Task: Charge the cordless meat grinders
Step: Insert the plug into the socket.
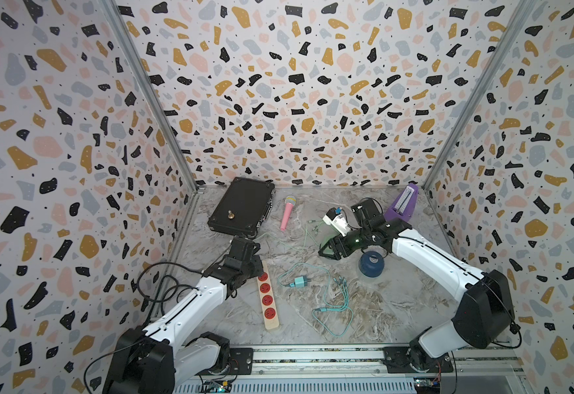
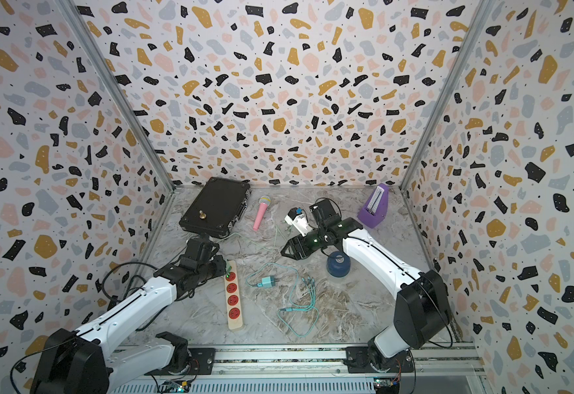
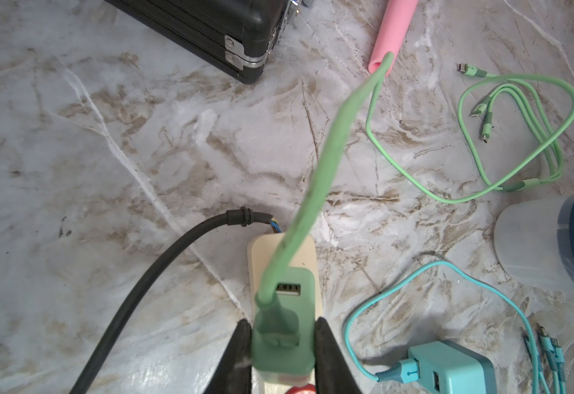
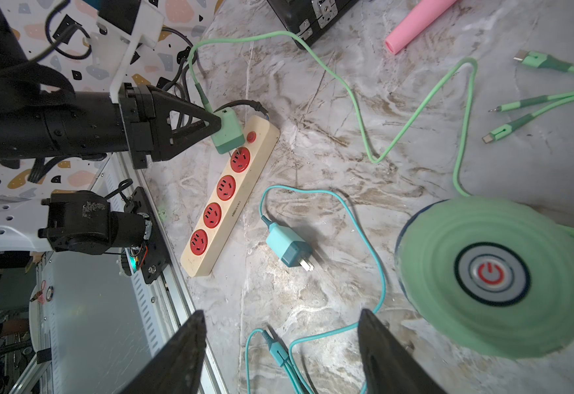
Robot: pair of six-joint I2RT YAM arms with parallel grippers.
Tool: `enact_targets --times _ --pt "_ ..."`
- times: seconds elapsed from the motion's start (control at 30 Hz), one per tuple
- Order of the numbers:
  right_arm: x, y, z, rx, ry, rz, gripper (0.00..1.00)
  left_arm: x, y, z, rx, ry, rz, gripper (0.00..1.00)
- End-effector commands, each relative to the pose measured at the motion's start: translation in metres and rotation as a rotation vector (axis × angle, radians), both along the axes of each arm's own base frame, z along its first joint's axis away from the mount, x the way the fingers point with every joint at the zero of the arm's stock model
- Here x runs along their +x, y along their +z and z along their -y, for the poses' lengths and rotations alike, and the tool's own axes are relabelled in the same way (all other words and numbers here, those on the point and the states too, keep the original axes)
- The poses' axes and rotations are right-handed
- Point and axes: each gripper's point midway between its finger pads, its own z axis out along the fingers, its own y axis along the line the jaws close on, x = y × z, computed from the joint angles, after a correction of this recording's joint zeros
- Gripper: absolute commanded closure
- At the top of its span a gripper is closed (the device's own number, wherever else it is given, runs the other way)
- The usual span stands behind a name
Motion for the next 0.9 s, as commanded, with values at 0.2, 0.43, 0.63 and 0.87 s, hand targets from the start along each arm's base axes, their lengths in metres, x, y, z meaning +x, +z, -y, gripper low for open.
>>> enact_targets --times 0.2,0.43,0.63,0.87 --pt "-0.005 -0.006 0.000 -0.008 0.009 -0.019 0.29 -0.009 -0.008 -0.005 0.001 0.020 -0.003 1.00" --pt "-0.004 -0.009 0.002 -0.019 0.004 -0.017 0.29 -0.021 -0.017 -0.006 0.015 0.065 -0.032 1.00" --pt "-0.005 -0.009 0.002 -0.016 0.001 -0.018 0.29 -0.035 -0.028 -0.014 0.090 0.133 -0.058 1.00" --pt "-0.007 -0.009 0.004 -0.018 -0.003 -0.019 0.29 -0.039 -0.035 -0.010 0.135 0.175 -0.066 1.00"
